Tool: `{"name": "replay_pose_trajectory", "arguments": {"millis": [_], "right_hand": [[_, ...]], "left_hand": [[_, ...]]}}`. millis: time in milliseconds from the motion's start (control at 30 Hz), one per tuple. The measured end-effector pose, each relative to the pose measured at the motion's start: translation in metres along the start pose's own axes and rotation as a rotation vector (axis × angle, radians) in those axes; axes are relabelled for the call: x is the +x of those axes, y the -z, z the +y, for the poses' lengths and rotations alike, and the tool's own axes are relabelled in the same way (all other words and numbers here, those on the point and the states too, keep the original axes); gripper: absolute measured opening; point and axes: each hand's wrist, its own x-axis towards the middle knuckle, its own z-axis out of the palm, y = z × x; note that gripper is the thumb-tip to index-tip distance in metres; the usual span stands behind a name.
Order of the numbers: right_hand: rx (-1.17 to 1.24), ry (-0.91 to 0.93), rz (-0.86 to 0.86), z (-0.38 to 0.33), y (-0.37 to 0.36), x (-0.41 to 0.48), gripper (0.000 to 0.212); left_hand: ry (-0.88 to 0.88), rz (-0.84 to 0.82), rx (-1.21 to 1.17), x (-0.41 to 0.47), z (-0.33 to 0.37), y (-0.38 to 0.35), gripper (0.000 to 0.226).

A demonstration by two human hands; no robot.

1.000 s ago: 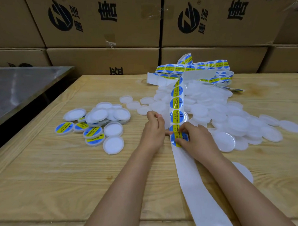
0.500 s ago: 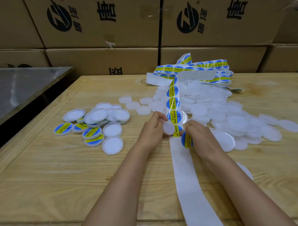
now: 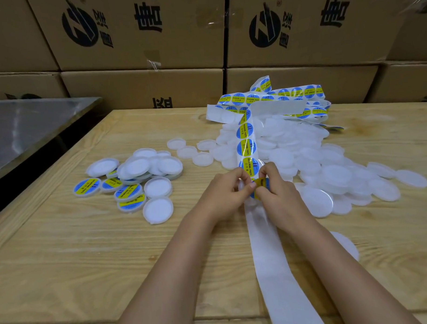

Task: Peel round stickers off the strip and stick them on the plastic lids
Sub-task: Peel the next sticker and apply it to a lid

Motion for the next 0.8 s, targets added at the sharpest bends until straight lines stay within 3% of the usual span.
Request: {"name": "replay_pose_trajectory", "arguments": {"millis": [200, 367, 433, 600, 800], "right_hand": [[0.029, 0.000, -0.003, -0.0013, -0.0016, 0.0005, 0.021], [0.021, 0.011, 0.015, -0.0003, -0.0066, 0.0004, 0.069], [0.027, -0.005, 0.042, 0.0021, -0.0074, 0.0017, 0.077], [0.113, -0.092, 0.050, 0.0035, -0.0072, 0.0038, 0.048], [0.058, -0.060, 0.133, 0.0009, -0.0103, 0.0053, 0.018]], "left_hand": [[0.014, 0.000, 0.062, 0.0005, -0.0024, -0.0016, 0.021], [0.028, 0.040, 0.026, 0.0019, -0.0020, -0.0017, 0.020], [0.017, 0.052, 0.041, 0.0023, -0.0040, -0.0022, 0.020], [0.051, 0.088, -0.107, 0.0039, -0.0053, -0.0030, 0.029], [0.066, 0.042, -0.111, 0.0040, -0.0039, -0.0033, 0.017]]}}
